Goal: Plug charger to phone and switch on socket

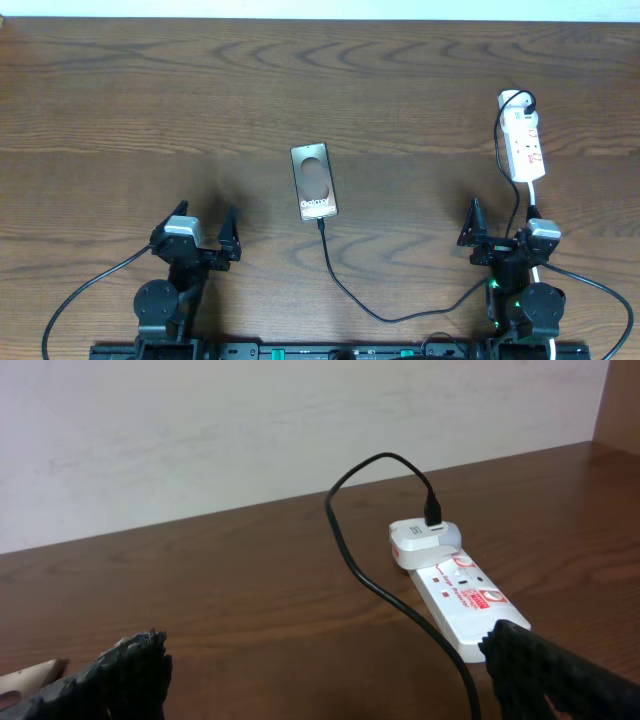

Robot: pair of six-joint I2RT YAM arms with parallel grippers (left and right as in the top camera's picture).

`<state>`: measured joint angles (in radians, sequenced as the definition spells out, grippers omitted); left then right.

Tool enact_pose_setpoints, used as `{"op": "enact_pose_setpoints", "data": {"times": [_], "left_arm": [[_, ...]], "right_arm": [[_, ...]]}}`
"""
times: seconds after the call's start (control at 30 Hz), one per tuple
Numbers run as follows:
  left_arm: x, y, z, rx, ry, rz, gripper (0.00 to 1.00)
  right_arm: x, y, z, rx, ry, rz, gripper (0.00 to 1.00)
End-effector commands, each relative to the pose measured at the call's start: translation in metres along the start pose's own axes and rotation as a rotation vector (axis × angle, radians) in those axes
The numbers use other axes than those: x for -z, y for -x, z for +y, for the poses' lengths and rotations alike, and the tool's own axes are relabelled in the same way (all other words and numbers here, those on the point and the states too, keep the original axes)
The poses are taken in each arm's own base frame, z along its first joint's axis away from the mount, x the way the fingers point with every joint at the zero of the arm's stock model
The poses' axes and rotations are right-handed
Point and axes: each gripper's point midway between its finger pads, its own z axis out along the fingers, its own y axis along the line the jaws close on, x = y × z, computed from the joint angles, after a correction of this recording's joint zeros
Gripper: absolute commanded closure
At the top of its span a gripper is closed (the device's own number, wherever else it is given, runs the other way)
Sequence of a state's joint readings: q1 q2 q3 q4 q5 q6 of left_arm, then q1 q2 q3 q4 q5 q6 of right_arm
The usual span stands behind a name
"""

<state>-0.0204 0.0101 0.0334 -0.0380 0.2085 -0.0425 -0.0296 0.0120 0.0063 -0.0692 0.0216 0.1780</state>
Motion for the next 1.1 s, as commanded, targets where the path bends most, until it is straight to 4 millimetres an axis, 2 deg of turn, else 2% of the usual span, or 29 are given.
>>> {"op": "enact_pose_setpoints", "data": {"times": [0.0, 1.07], "left_arm": [[-0.0018, -0.0156, 0.0006, -0.098, -0.008, 0.034, 0.15], [-0.0018, -0.0149, 0.003, -0.123, 0.006, 0.032, 0.14]], "right_arm": [[0.0003, -0.0003, 0.0015, 0.008, 0.007, 0.0, 0.01], [0.0003, -0.0004, 0.0015, 0.008, 0.007, 0.0, 0.01]]}}
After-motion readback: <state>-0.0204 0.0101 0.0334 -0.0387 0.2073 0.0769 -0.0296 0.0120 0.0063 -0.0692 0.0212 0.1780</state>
